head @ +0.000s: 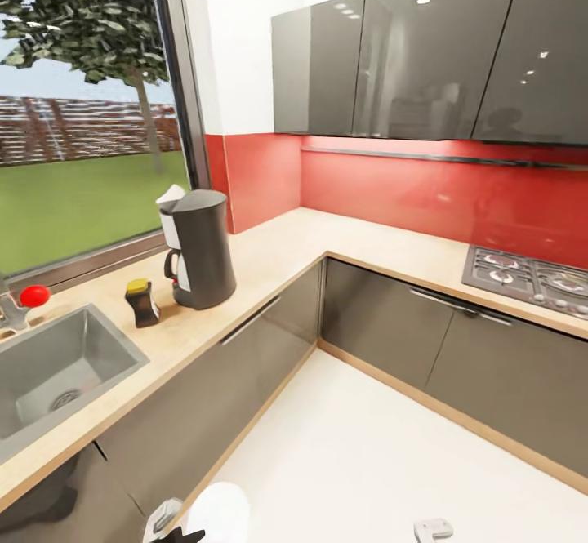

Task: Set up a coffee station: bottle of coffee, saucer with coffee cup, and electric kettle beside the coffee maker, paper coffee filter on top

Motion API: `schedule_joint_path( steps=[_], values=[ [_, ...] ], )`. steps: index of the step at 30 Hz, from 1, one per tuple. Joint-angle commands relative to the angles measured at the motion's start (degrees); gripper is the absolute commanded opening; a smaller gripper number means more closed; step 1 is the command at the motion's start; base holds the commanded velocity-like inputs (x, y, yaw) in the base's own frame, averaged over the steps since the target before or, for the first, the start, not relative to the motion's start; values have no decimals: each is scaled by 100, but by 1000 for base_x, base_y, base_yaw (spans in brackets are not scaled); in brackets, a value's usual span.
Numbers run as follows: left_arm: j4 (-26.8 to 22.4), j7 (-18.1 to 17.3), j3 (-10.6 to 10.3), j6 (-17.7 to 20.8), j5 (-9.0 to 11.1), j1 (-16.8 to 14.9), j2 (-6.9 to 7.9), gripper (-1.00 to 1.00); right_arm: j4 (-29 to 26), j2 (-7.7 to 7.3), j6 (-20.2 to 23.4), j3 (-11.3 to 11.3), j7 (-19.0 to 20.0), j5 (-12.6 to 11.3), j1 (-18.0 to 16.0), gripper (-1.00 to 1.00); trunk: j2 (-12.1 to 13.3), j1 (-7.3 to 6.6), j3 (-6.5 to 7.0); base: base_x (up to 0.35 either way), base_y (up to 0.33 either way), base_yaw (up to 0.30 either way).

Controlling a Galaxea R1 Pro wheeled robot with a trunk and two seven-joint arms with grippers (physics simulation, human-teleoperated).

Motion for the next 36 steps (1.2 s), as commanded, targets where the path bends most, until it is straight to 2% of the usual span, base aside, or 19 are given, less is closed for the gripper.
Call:
schedule_joint_path(
  steps=[1,21,29,36],
  values=[
    [0,-3,-23,47,54,-5,2,-100,-13,-2,22,-49,27,58,-2,100,-12,6,-13,262,-230,0],
    [2,-3,-23,43,57,-5,1,-100,-13,50,0,-48,28,41,34,100,-12,6,-13,256,-235,3],
    [2,-3,-23,45,60,-6,1,-100,-13,51,4,-48,28,40,34,100,-12,6,-13,237,-251,179],
    [2,-3,-23,44,61,-6,1,-100,-13,49,-3,-48,28,35,34,100,-12,6,-13,236,-251,31]
  ],
)
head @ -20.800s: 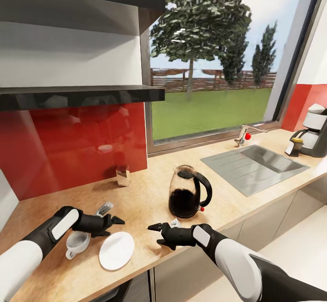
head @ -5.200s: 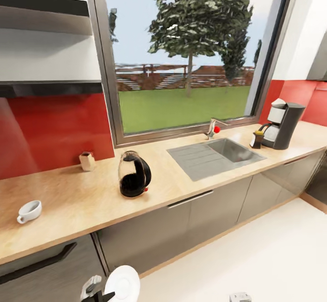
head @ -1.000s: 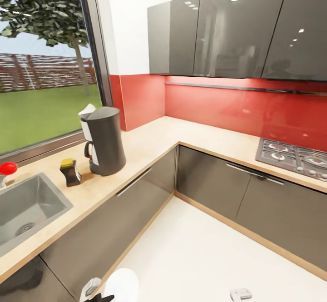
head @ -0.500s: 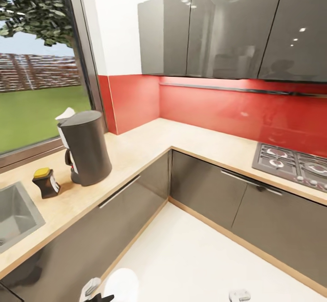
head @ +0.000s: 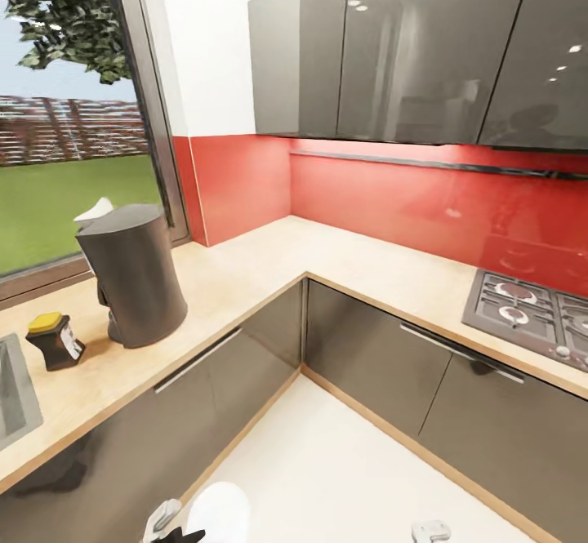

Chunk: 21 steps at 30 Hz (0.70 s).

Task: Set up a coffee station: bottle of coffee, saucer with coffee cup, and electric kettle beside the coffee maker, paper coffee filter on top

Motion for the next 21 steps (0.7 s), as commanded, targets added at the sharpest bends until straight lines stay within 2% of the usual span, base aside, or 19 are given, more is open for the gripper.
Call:
schedule_joint_path(
  steps=[1,15,21],
  values=[
    [-3,-3,-23,49,53,-5,4,-100,-13,-1,33,-49,26,59,-2,100,-12,6,-12,236,-251,2],
    [-3,-3,-23,49,46,-4,-4,-100,-13,7,41,-49,35,63,1,100,-12,6,-12,236,-251,4],
    [0,-2,-23,48,49,-3,-5,-100,-5,127,60,-49,72,70,49,100,-12,6,-12,216,-221,204]
  ],
)
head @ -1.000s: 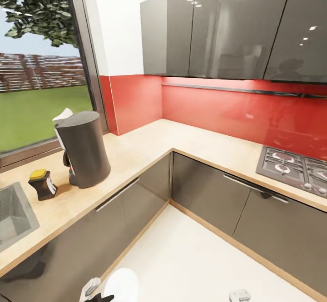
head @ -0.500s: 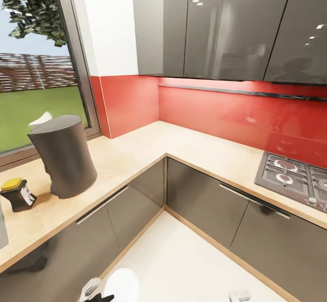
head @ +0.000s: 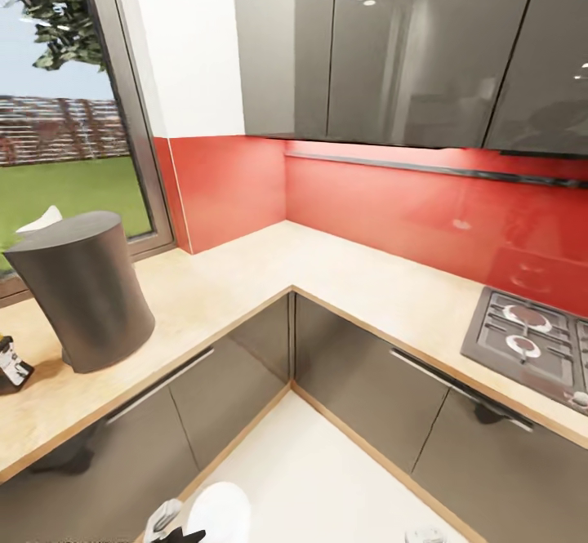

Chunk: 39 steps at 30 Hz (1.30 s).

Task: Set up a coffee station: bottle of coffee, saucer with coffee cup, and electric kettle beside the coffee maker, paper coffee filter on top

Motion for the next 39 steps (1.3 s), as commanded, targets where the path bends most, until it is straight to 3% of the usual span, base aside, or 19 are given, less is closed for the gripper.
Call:
schedule_joint_path(
  steps=[1,9,10,13,14,15,17,18,20,22,24,28,29,32,34,39],
  values=[
    [1,-4,-25,49,57,-7,3,-100,-13,30,35,-49,28,58,30,100,-12,5,-12,96,-84,268],
    [-101,-2,-23,64,70,-28,9,-100,-12,147,41,-41,19,75,268,100,-12,5,-12,24,-21,258],
    [-575,40,-39,213,61,-122,-68,-100,-12,162,24,-40,8,76,346,100,-12,5,-12,0,0,23],
    [-1205,292,-35,652,63,-282,-144,-100,-12,168,23,-40,7,76,383,100,-12,5,-12,0,0,10],
    [-1584,616,-30,990,74,-446,-241,-100,-12,167,22,-40,7,81,390,100,-12,5,-12,0,0,3],
    [-2146,1223,-22,1430,97,-725,-500,-100,-12,164,22,-40,7,80,395,100,-12,5,-12,0,0,1],
    [-2486,1722,-17,1658,127,-1003,-747,-100,-14,163,22,-40,7,78,396,100,-12,5,-12,0,0,0],
    [-2759,2442,8,1900,160,-1782,-1355,-100,-12,162,22,-40,6,77,397,100,-12,5,-12,0,0,0],
    [-2772,2528,26,1936,274,-2193,-1504,-100,-12,162,22,-40,6,77,397,100,-12,5,-12,0,0,0],
    [-2772,2555,32,1982,547,-2466,-1578,-100,-12,162,22,-40,6,77,397,100,-12,5,-12,0,0,0],
    [-2763,2682,41,2024,1306,-2702,-1624,-100,-19,162,22,-46,6,71,398,100,-12,5,-12,0,0,0],
    [-2758,2951,60,1895,2130,-2666,-1631,-100,-21,162,18,-49,-6,55,397,100,-12,5,-12,0,0,3],
    [-2754,3000,59,1777,2212,-2644,-1631,-100,-21,162,20,-49,-11,53,397,100,-12,5,-12,0,0,73],
    [-2748,3167,56,1116,2331,-2605,-1646,-100,-21,168,21,-49,-18,51,397,100,-12,5,-12,0,0,183],
    [-2767,3557,55,458,2375,-2599,-1728,-100,-22,170,22,-49,-19,50,397,100,-12,5,-12,0,0,251],
    [-2817,4234,50,-276,2439,-2622,-1889,-100,-23,171,22,-49,-20,50,398,100,-12,5,-12,0,0,267]
  ],
)
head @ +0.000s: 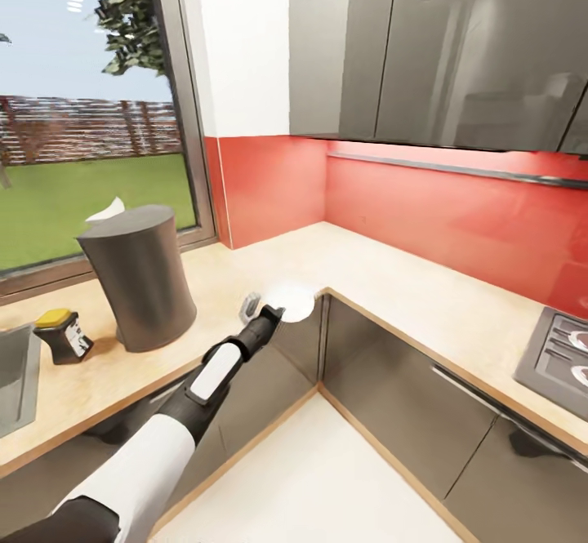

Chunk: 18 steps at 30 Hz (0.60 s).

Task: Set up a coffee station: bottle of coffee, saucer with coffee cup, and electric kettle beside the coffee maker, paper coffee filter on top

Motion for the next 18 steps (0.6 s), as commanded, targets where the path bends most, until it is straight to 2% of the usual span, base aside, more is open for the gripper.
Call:
schedule_joint_path(
  steps=[1,4,7,9,18],
  values=[
    [5,45,0,-129,45,-9,-20,-100,-13,-2,32,-49,26,57,-1,100,-12,3,-13,0,0,271],
    [38,110,-5,-410,49,8,-63,-100,-13,-2,32,-49,26,57,-1,100,-12,3,-13,0,0,272],
    [71,123,-9,-476,107,20,-105,-100,-14,-5,32,-49,26,57,-1,100,-12,3,-13,0,0,182],
    [81,127,-14,-536,188,27,-119,-100,-12,-32,32,-49,29,62,0,100,-12,3,-13,0,0,48],
    [84,126,-46,-703,178,128,-120,-100,-12,-69,32,-42,34,73,0,100,-12,3,-13,0,0,6]
  ],
)
